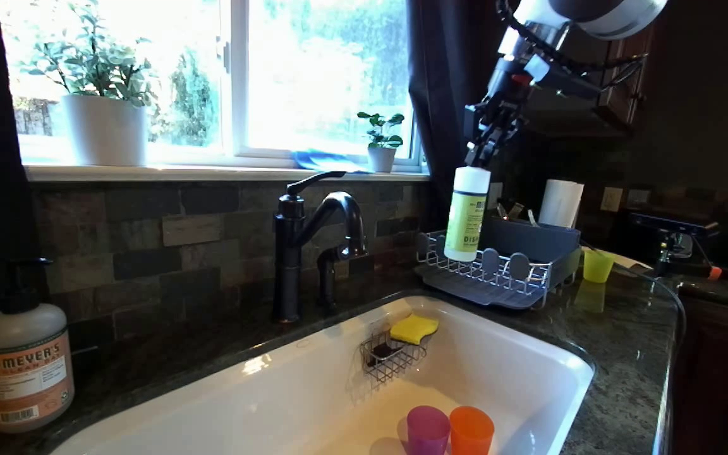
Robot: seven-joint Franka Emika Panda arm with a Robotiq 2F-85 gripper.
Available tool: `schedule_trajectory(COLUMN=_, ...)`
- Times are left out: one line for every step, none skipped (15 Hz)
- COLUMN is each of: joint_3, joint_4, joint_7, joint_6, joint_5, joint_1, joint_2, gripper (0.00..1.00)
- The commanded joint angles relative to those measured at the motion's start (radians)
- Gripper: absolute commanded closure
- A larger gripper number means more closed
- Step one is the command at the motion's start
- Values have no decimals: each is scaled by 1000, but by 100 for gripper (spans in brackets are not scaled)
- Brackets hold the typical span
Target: Move the bottle to the right
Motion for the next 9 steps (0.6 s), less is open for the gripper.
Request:
schedule_trajectory(joint_3=16, joint_4=143, joint_7=0, joint_6=73, joint_5=-32, joint_1=7, joint_2=185, gripper=92)
schedule_trajectory(joint_3=27, joint_4=166, joint_7=22, joint_6=91, joint_5=-44, joint_1=8, joint_2=217, gripper=92)
schedule_trajectory(joint_3=40, joint_4=186, joint_7=50, joint_6=91, joint_5=-71, joint_1=4, joint_2=234, gripper=92)
schedule_trajectory(joint_3=44, joint_4=202, joint_7=67, joint_6=77, joint_5=-98, joint_1=1, joint_2=238, gripper=92)
schedule_trajectory(joint_3=16, joint_4=152, joint_7=26, joint_6=89, joint_5=-61, joint_1=17, joint_2=215, gripper=70)
schedule_trajectory(joint_3=21, joint_4=172, joint_7=40, joint_6=89, joint_5=-76, joint_1=18, joint_2=233, gripper=70)
schedule_trajectory(joint_3=24, joint_4=185, joint_7=47, joint_6=89, joint_5=-83, joint_1=18, joint_2=242, gripper=70)
schedule_trajectory(joint_3=24, joint_4=191, joint_7=49, joint_6=89, joint_5=-85, joint_1=18, joint_2=245, gripper=70)
schedule_trajectory(joint_3=24, joint_4=192, joint_7=49, joint_6=89, joint_5=-85, joint_1=18, joint_2=244, gripper=92)
